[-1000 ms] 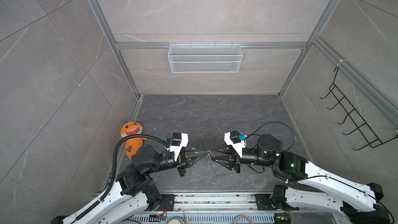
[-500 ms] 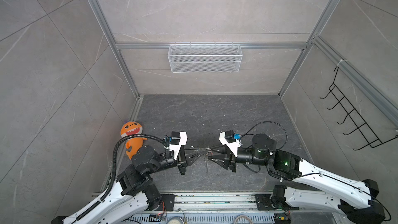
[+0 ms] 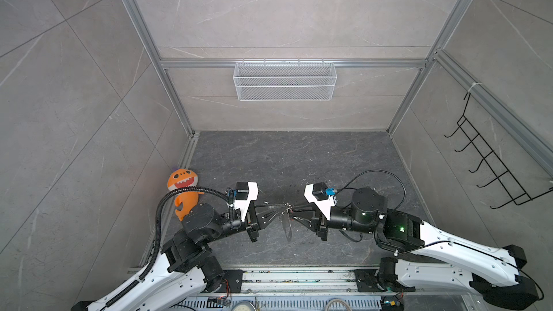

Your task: Remove the keys from the keyring

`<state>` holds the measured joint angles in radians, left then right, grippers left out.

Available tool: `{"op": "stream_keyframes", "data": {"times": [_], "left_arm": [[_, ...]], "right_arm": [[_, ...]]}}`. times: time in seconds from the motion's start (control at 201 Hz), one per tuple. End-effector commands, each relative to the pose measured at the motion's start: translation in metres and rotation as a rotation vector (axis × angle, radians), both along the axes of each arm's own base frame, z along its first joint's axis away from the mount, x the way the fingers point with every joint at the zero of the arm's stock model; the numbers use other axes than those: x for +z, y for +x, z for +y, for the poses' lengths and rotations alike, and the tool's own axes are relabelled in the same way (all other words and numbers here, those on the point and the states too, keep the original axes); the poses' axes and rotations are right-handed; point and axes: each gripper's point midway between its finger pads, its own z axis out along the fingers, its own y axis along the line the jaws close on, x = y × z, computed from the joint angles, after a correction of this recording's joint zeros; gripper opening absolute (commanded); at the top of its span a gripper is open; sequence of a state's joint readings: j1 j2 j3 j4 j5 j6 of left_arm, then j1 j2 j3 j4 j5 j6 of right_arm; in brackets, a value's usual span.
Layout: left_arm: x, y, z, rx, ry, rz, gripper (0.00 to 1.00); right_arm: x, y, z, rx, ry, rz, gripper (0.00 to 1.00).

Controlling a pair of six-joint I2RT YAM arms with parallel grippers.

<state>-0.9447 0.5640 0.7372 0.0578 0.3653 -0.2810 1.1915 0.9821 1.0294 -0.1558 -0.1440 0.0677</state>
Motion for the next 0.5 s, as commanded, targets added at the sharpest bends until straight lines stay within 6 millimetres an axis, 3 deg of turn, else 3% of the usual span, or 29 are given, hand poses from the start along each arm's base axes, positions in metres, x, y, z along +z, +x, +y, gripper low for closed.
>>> {"op": "stream_keyframes", "data": {"times": [0.0, 0.249, 0.493], "left_arm": [[0.025, -0.002, 0.007, 0.012, -0.094, -0.037, 0.0], [0.027, -0.003, 0.006, 0.004, -0.101, -0.039, 0.0], [0.027, -0.005, 0.006, -0.005, -0.111, -0.047, 0.0]], "right_arm": [[0.004, 0.004, 0.0, -0.039, -0.027, -0.037, 0.18], [-0.001, 0.003, 0.006, -0.054, -0.065, -0.067, 0.0], [-0.014, -0.008, 0.015, 0.018, -0.104, -0.05, 0.0]]}}
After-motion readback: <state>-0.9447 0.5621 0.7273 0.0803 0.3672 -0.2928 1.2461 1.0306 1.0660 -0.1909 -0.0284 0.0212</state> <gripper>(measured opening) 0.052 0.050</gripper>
